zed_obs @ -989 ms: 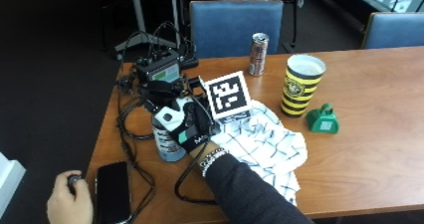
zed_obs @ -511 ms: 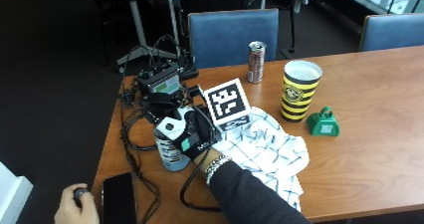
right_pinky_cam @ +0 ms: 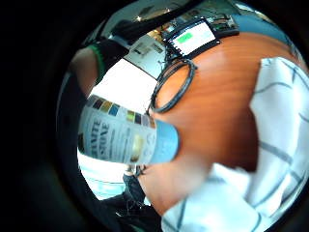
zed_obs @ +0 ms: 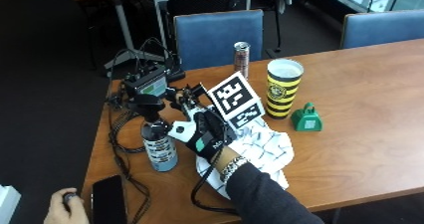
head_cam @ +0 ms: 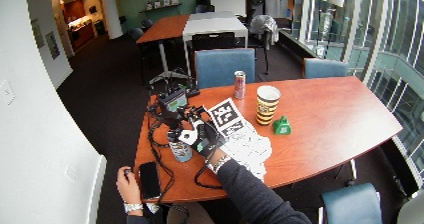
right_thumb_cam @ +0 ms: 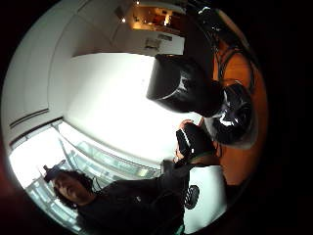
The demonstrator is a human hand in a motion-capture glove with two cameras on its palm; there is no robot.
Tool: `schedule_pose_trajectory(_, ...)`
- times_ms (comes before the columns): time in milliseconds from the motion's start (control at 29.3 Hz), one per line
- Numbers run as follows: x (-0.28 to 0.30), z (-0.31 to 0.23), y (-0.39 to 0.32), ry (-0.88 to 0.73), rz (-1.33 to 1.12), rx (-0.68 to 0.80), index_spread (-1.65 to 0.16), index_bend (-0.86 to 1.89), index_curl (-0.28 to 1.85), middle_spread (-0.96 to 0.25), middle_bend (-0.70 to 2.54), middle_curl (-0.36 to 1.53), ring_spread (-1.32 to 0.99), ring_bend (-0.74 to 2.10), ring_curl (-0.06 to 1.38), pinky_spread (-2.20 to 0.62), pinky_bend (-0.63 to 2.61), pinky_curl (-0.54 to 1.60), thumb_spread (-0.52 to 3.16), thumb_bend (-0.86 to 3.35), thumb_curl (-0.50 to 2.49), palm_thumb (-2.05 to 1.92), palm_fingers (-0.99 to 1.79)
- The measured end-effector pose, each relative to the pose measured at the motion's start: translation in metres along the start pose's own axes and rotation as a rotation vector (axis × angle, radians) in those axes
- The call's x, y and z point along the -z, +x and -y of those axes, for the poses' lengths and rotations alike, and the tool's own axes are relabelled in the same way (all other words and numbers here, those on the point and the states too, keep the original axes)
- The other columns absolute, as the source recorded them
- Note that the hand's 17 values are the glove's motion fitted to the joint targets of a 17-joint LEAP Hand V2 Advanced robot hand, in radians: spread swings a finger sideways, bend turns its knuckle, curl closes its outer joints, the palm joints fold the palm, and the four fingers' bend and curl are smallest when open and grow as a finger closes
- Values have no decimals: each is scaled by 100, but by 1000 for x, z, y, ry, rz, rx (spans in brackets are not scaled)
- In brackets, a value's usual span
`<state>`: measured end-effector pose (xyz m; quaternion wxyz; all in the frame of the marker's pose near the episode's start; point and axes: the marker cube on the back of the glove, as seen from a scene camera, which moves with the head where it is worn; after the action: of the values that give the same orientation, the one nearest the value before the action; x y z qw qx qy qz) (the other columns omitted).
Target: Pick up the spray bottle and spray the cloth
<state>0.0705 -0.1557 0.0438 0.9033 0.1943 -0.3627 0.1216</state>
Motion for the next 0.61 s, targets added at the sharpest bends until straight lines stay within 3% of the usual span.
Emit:
schedule_pose_trajectory(375, 60, -38, -31, -322, -362, 39, -35, 10, 34, -12, 17, 38, -10, 35, 36, 20, 40, 35, 91, -6, 48, 69, 43)
schedule_pose_trajectory(614, 76, -84, -55, -384, -601, 186, -37, 17, 34, -11, 17, 36, -9, 32, 34, 22, 36, 34, 94, -6, 42, 59, 40)
